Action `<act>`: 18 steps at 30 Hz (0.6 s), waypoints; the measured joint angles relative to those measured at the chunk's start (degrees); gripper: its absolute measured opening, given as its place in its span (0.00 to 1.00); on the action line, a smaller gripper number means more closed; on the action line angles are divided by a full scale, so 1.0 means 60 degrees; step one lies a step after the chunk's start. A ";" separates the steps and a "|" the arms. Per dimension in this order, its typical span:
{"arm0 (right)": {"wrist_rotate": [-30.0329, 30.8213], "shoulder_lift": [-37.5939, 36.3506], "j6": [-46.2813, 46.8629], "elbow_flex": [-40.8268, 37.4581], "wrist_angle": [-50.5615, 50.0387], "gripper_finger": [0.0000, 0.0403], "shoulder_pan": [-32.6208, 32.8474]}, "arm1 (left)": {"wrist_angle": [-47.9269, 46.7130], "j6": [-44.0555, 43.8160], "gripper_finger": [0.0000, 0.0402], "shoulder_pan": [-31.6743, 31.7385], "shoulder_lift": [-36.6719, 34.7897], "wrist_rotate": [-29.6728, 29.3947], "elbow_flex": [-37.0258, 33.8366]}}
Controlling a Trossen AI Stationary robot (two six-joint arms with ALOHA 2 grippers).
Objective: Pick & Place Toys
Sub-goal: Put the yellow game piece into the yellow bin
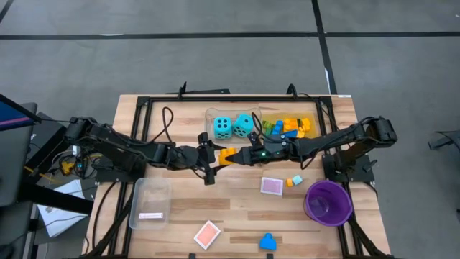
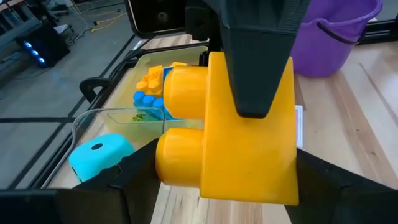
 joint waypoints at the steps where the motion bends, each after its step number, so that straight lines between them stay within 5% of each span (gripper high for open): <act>1: 0.0004 0.0000 0.0000 0.0000 0.0003 0.52 0.0004 | -0.0011 0.0000 0.65 0.0000 0.0000 0.0000 0.0000; 8: 0.0015 0.0000 -0.0025 -0.0007 -0.0076 0.32 0.0004 | -0.0054 -0.0096 0.65 0.0000 0.0004 -0.0015 0.0000; 18: 0.0003 -0.0007 0.0011 -0.0007 -0.0089 0.39 0.0004 | -0.0021 -0.0866 0.72 -0.0004 0.0004 0.0001 0.0000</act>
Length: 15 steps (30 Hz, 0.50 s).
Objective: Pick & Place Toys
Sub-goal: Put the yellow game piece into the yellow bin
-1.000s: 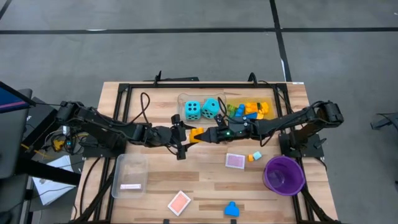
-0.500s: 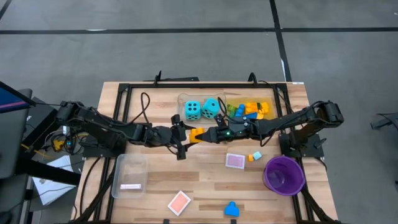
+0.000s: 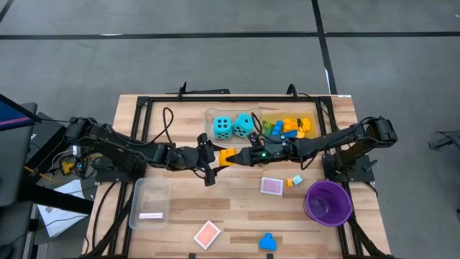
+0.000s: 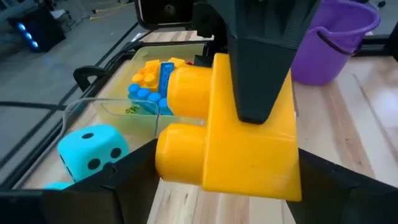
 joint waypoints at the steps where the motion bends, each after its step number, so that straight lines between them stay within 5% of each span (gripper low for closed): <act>1: 0.0000 0.0000 0.0000 0.0004 0.0003 0.39 0.0000 | 0.0000 -0.0132 0.73 0.0000 0.0000 -0.0001 0.0000; 8: 0.0000 0.0000 -0.0169 0.0004 -0.0073 0.32 0.0007 | -0.0639 -0.0676 0.76 -0.0185 0.0000 -0.0010 0.0007; 15: -0.0029 0.0000 -0.0179 0.0004 -0.0169 0.37 0.0007 | -0.1739 -0.1155 0.76 -0.0577 0.0000 -0.0004 0.0007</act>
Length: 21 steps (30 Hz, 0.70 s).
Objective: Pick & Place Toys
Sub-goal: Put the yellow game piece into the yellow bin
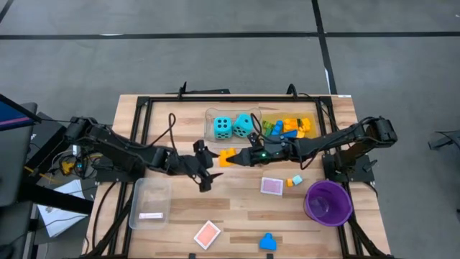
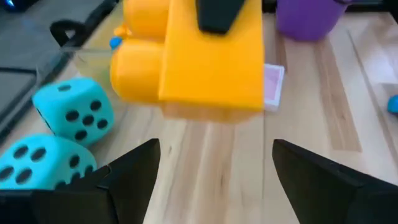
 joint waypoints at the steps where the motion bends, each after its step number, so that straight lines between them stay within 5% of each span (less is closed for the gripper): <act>1: 0.0000 0.0000 0.0000 0.0000 -0.0049 0.37 0.0000 | -0.0123 -0.0212 0.76 -0.0042 0.0000 -0.0004 0.0000; 14: -0.0219 -0.0089 -0.0288 0.0000 -0.0866 0.35 0.0000 | -0.0863 -0.1843 0.75 -0.0627 -0.0004 -0.0001 0.0000; 21: 0.0152 -0.1268 -0.0869 -0.0012 -0.3515 0.34 -0.0013 | -0.0913 -0.2448 0.75 -0.0938 -0.0004 -0.0002 0.0000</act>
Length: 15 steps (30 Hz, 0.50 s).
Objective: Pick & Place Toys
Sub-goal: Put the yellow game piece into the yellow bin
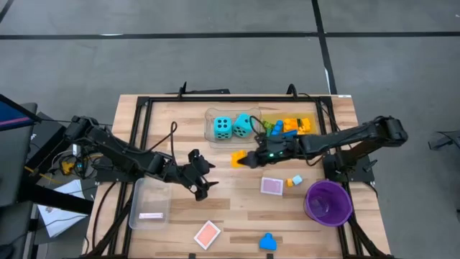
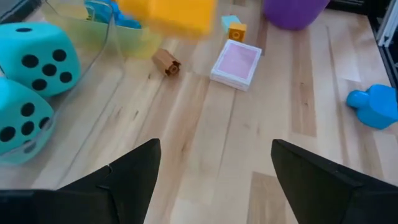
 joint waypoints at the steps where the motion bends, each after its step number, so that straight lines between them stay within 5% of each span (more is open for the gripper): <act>1: 0.0196 -0.0284 -0.0091 0.0007 -0.0537 0.33 -0.0009 | -0.0035 -0.0031 0.75 -0.0036 0.0000 0.0000 0.0000; 15: 0.3161 -0.4645 0.1128 0.0008 -0.8982 0.34 -0.0136 | -0.0128 -0.0066 0.75 -0.0077 0.0000 -0.0005 0.0000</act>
